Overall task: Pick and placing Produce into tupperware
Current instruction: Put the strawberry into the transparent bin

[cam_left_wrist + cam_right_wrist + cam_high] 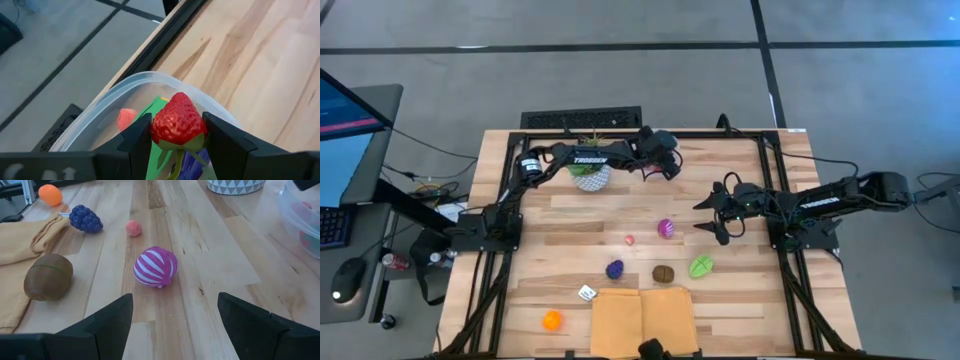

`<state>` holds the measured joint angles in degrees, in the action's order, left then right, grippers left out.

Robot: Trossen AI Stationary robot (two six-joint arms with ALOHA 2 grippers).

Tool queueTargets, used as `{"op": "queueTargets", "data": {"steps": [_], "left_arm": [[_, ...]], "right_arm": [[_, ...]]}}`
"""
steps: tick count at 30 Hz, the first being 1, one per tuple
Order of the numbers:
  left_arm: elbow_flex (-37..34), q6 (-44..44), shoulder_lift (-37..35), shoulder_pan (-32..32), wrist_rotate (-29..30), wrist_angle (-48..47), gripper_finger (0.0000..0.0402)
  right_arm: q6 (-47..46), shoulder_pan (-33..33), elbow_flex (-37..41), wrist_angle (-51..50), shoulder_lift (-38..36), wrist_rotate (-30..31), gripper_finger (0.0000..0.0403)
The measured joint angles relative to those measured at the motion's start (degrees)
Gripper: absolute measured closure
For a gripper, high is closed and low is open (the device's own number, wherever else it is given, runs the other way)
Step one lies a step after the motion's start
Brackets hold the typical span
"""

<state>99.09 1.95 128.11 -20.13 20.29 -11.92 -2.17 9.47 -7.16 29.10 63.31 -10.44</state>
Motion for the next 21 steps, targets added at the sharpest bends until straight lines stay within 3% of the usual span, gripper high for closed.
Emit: {"op": "queueTargets", "data": {"steps": [21], "left_arm": [[0.00,-6.03,0.00,0.25,-0.01,-5.73,0.0244]], "right_arm": [[-0.85,0.00,0.00,0.00,0.00,0.00,0.0088]]}}
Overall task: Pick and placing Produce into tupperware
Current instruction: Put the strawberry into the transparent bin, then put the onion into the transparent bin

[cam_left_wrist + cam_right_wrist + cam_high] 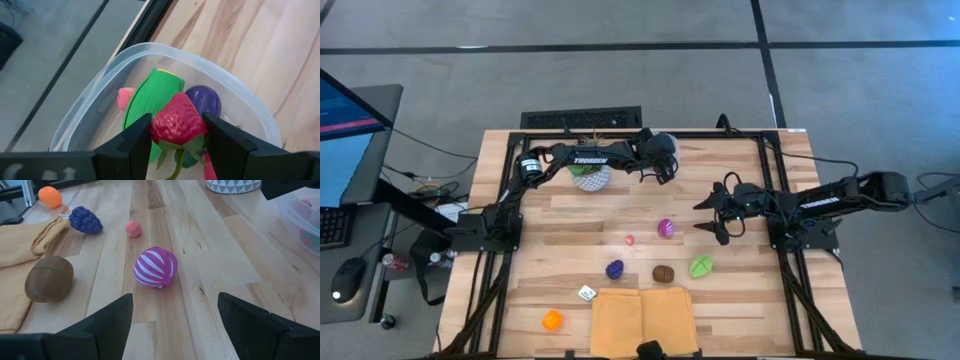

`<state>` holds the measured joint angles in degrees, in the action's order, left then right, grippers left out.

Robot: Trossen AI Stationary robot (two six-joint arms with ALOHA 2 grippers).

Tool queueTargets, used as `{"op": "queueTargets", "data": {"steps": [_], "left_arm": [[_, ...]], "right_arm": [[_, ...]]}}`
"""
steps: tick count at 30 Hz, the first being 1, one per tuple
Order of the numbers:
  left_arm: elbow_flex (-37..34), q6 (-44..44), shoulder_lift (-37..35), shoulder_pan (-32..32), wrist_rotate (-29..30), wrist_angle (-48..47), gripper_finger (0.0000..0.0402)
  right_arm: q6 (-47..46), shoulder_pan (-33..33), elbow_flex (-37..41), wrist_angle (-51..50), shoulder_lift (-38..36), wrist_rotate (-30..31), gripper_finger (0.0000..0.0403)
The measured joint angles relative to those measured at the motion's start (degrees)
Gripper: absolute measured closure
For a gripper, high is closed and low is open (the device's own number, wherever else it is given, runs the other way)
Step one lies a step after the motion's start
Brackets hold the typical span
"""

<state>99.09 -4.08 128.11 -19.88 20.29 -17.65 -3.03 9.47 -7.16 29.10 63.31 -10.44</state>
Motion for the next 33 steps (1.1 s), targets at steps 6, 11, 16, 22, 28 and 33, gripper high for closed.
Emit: {"op": "queueTargets", "data": {"steps": [6,11,16,22,28,33], "left_arm": [[0.00,-0.47,0.00,0.02,-0.36,-0.04,0.0228],[-0.02,-0.47,0.00,0.02,-0.52,-0.04,0.0195],[-0.02,-0.42,0.00,0.02,-1.05,0.10,0.0170],[0.12,-0.40,-1.30,0.07,-3.92,0.43,0.0164],[2.83,-2.83,-3.65,1.65,-8.70,-6.38,0.0164],[3.26,-7.18,-6.02,4.10,-11.63,-16.28,0.0164]], "right_arm": [[0.00,0.00,0.00,0.00,0.00,0.00,0.0088],[0.00,0.00,0.00,0.00,0.00,-0.02,0.0088],[0.00,-0.02,0.00,0.00,0.00,0.00,0.0088],[0.02,-0.01,0.00,-0.41,0.01,-0.01,0.0088],[0.00,-0.02,0.00,-1.65,0.02,0.00,0.0088],[-0.15,-0.02,0.00,-2.73,0.04,0.00,0.0088]]}}
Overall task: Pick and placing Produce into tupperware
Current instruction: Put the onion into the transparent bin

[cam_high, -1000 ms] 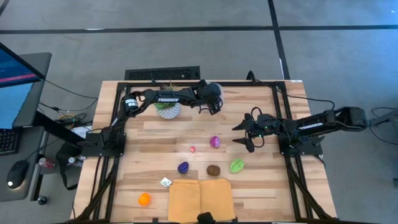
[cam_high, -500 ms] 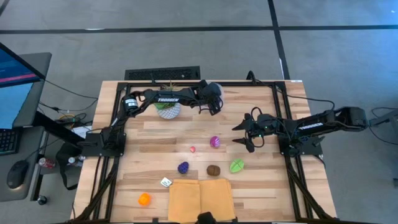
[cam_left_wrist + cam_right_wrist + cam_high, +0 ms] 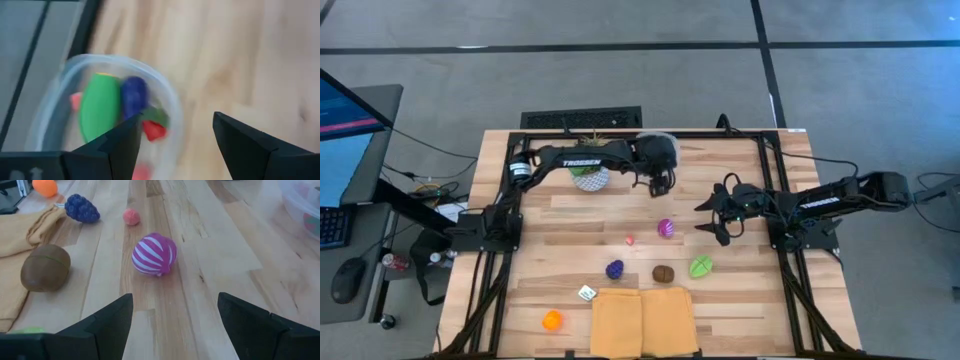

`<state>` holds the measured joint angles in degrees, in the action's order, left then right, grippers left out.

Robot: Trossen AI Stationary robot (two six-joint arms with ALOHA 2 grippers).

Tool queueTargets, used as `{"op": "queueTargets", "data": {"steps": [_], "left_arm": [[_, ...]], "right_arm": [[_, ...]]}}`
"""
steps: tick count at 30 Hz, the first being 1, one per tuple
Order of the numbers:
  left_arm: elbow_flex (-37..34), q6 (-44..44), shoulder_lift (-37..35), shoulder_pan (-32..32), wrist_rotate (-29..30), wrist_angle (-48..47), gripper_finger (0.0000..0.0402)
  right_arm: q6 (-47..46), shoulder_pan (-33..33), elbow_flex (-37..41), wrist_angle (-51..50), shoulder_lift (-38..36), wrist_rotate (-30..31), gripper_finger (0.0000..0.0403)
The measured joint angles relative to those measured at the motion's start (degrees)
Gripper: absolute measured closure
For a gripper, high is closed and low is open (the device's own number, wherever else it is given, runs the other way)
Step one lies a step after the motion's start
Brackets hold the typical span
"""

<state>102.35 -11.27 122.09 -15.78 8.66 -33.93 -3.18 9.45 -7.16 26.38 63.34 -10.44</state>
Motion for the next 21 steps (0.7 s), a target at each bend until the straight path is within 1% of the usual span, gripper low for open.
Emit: {"op": "queueTargets", "data": {"steps": [6,13,21], "left_arm": [[0.02,-0.48,-1.74,3.46,-0.75,-11.66,0.0164],[0.00,1.95,-3.25,8.94,-0.41,-21.24,0.0164],[-0.45,5.41,-5.08,15.69,0.16,-24.72,0.0164]], "right_arm": [[-0.89,0.00,0.00,-0.30,0.01,0.00,0.0088],[-1.38,-0.04,0.00,-0.44,-0.01,0.00,0.0088],[-1.60,-0.04,0.00,-0.47,-0.01,0.00,0.0088]]}}
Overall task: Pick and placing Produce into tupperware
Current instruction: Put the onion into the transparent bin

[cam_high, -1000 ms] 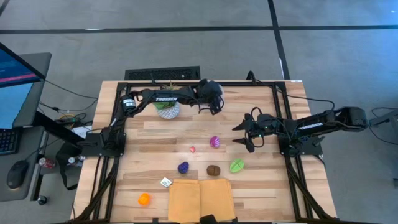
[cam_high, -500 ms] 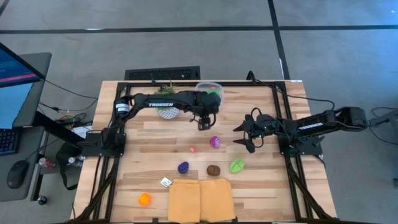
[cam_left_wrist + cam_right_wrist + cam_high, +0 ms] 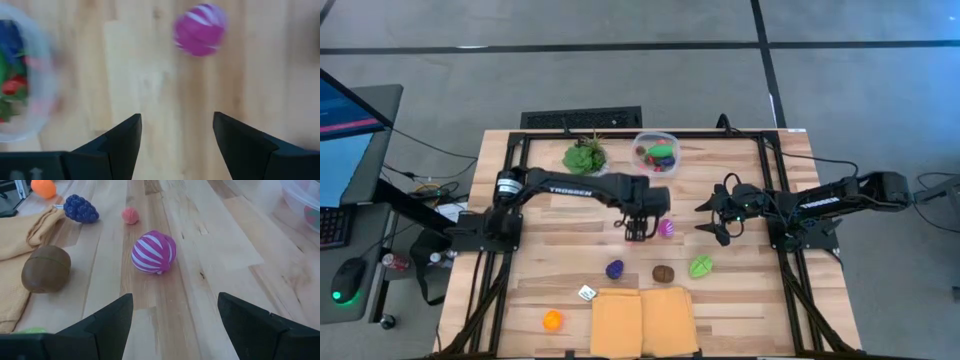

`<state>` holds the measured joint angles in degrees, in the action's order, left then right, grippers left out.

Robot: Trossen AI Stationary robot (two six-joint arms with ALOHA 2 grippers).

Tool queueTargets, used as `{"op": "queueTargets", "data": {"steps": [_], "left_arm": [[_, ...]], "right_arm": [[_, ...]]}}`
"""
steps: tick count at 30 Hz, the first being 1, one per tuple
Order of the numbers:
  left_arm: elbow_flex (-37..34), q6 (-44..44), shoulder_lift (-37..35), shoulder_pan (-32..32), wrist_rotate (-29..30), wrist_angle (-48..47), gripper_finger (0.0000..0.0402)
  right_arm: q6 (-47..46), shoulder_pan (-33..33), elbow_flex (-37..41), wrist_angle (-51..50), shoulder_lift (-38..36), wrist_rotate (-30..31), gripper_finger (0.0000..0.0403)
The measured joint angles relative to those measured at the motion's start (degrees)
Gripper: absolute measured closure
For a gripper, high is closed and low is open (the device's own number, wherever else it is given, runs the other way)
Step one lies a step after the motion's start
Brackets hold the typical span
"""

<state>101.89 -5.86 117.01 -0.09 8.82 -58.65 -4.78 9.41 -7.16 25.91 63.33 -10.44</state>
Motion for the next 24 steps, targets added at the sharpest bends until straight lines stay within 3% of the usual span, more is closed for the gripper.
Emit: {"op": "queueTargets", "data": {"steps": [6,10,19,24], "left_arm": [[-1.03,4.58,-0.02,3.78,2.58,-3.12,0.0164],[-6.80,8.43,-2.86,6.40,5.23,-1.02,0.0164],[-32.23,18.28,-18.29,10.90,13.18,20.51,0.0164],[-44.06,25.72,-28.20,14.21,20.16,26.82,0.0164]], "right_arm": [[0.00,0.00,0.00,-0.15,0.00,0.00,0.0088],[0.05,0.00,0.00,-0.17,0.00,0.00,0.0088],[0.02,0.00,0.00,0.19,0.00,0.00,0.0088],[-5.61,0.00,0.00,1.03,0.07,0.28,0.0088]]}}
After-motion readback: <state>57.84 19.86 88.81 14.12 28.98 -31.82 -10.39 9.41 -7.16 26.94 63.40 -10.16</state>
